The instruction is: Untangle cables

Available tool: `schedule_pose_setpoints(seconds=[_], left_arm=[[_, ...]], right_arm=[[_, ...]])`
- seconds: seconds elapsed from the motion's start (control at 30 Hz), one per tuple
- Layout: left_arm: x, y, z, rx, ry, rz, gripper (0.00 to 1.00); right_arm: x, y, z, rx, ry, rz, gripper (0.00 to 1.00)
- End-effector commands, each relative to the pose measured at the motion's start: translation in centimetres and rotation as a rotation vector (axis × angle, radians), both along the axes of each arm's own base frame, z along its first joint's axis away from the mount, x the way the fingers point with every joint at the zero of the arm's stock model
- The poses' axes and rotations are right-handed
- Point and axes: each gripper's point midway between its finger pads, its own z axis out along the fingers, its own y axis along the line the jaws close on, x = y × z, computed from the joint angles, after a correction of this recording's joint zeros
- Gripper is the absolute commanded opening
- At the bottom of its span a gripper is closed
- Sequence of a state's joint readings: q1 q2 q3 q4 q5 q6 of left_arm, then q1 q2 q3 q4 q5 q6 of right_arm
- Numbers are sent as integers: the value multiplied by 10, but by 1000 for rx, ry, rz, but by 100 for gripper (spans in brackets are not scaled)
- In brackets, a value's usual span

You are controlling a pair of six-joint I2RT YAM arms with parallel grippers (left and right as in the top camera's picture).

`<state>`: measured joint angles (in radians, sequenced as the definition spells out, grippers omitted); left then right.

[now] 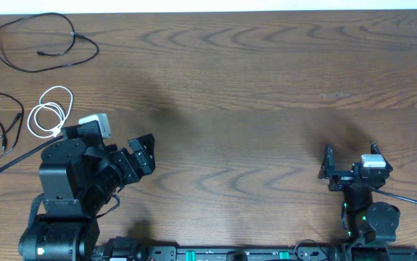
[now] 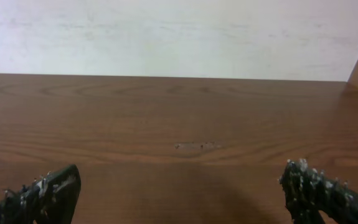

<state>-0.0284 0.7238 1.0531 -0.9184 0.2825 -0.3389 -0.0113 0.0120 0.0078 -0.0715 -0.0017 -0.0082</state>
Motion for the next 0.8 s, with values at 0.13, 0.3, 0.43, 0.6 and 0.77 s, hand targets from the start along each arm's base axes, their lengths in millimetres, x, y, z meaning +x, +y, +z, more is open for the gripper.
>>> schedule_pose_setpoints(seconds=[0.13, 0.3, 0.43, 0.6, 0.77], left_arm=[[-7, 1, -4, 18, 17, -4, 92], [-23, 19, -26, 86, 101, 70, 92], [-32, 23, -33, 102, 88, 90, 92], [-47, 24, -38, 100, 36, 95, 93], [-57, 30, -47, 119, 3, 120, 92]], right_arm=[[0, -1, -1, 11, 0, -4, 99], [0, -1, -1, 11, 0, -4, 99], [0, -1, -1, 11, 0, -4, 99], [0, -1, -1, 11, 0, -4, 99], [0, -1, -1, 11, 0, -4, 99]])
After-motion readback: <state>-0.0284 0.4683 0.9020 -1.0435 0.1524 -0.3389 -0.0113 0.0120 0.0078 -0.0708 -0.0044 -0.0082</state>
